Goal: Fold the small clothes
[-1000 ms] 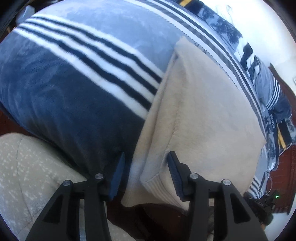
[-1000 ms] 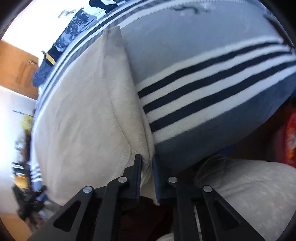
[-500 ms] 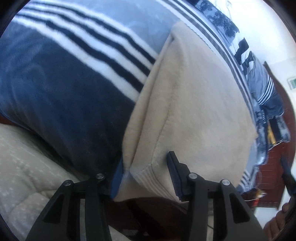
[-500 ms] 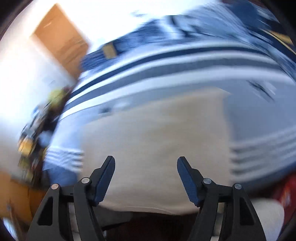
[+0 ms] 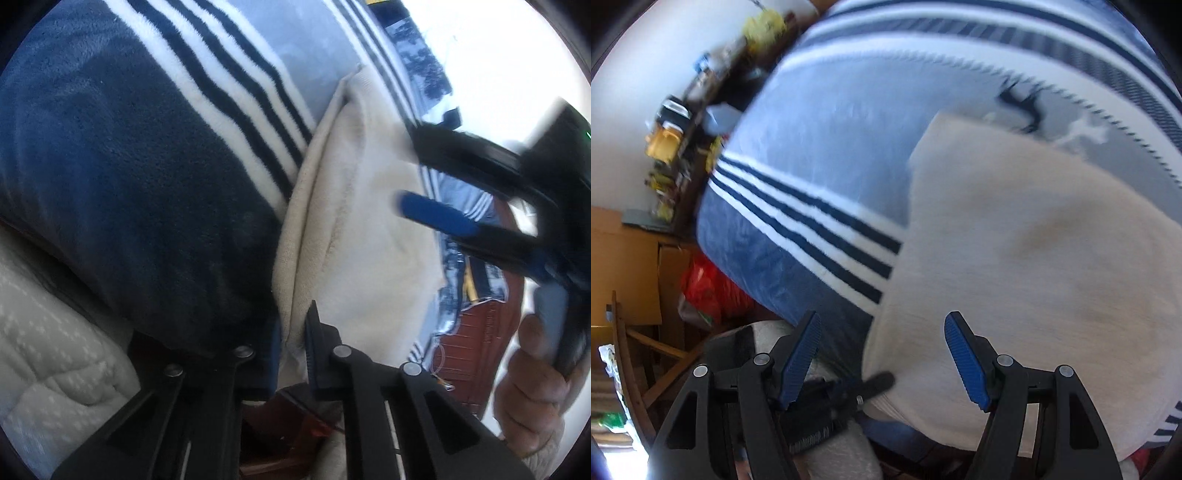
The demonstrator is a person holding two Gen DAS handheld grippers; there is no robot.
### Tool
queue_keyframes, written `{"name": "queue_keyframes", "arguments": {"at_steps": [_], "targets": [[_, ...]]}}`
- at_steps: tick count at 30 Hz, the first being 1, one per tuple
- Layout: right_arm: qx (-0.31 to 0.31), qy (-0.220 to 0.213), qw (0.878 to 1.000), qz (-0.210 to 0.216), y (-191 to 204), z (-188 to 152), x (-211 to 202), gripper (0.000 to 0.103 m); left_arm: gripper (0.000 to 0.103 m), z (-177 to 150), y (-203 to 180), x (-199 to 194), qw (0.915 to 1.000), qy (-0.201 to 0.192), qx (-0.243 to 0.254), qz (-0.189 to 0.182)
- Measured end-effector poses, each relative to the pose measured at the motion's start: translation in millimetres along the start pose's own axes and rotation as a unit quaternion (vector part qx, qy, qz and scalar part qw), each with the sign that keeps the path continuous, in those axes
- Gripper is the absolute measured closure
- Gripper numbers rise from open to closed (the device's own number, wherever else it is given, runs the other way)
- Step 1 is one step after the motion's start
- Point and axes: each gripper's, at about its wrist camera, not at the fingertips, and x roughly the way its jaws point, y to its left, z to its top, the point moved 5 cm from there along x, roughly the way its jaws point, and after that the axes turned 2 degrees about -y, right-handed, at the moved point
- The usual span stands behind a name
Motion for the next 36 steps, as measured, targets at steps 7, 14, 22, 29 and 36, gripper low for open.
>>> {"name": "queue_keyframes", "arguments": {"at_steps": [7, 14, 22, 29, 36], "targets": [[0.008, 0.076, 0.992, -0.096, 12.0, 22.0, 67.9, 0.029, 0.094, -1.6, -11.8, -8.9, 0.9992, -0.011, 0.027, -0.027], [-0.076, 0.091, 0.966, -0.231, 13.6, 21.1, 100.1, 0.055, 0.094, -2.9, -10.4, -13.3, 0.9990, -0.017, 0.025, -0.031], [-0.077, 0.056, 0.973, -0.210, 2.5, 18.2, 66.4, 0.092, 0.095, -36.0, -43.1, -44.6, 0.9950, -0.059, 0.080, -0.002], [-0.034, -0.029, 0.998, -0.047, -31.1, 2.0, -40.6, 0.093, 0.095, -70.4, -135.1, -67.5, 0.9807, -0.081, 0.178, 0.007], [0.022, -0.156, 0.984, 0.085, -88.3, -38.5, -164.9, 0.092, 0.095, -112.8, -232.7, -49.4, 0.9608, -0.056, 0.272, 0.005]]}}
